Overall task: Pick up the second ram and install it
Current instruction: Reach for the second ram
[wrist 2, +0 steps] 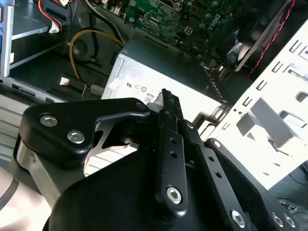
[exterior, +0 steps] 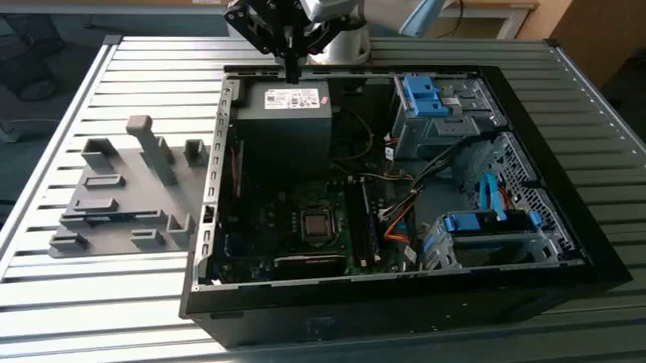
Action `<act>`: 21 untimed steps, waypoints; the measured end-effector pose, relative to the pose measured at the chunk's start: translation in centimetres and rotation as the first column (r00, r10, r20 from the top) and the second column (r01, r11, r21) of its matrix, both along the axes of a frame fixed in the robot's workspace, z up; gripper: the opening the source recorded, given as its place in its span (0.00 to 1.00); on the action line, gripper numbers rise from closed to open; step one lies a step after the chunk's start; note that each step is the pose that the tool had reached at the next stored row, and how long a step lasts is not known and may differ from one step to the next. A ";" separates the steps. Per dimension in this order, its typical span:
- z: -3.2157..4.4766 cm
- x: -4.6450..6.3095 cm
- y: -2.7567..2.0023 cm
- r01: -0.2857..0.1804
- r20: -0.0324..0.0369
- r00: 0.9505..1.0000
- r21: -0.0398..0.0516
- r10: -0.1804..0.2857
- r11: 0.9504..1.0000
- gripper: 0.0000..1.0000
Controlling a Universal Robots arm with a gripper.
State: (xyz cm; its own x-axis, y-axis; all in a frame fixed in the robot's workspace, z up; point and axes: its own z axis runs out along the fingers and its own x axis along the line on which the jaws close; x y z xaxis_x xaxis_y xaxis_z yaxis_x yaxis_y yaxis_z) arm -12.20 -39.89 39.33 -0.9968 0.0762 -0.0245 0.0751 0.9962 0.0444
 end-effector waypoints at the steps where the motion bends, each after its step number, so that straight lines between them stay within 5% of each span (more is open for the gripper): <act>1: 0.00 0.0 0.00 0.000 0.000 1.000 0.000 0.000 1.000 0.11; 21: 0.00 -1.1 0.00 0.000 0.000 1.000 0.000 0.000 1.000 0.11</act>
State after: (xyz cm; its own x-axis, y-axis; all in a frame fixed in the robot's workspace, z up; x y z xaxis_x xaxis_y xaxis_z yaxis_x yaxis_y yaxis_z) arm -13.32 -39.89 39.33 -0.9968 0.0763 -0.0245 0.0751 0.9962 0.0444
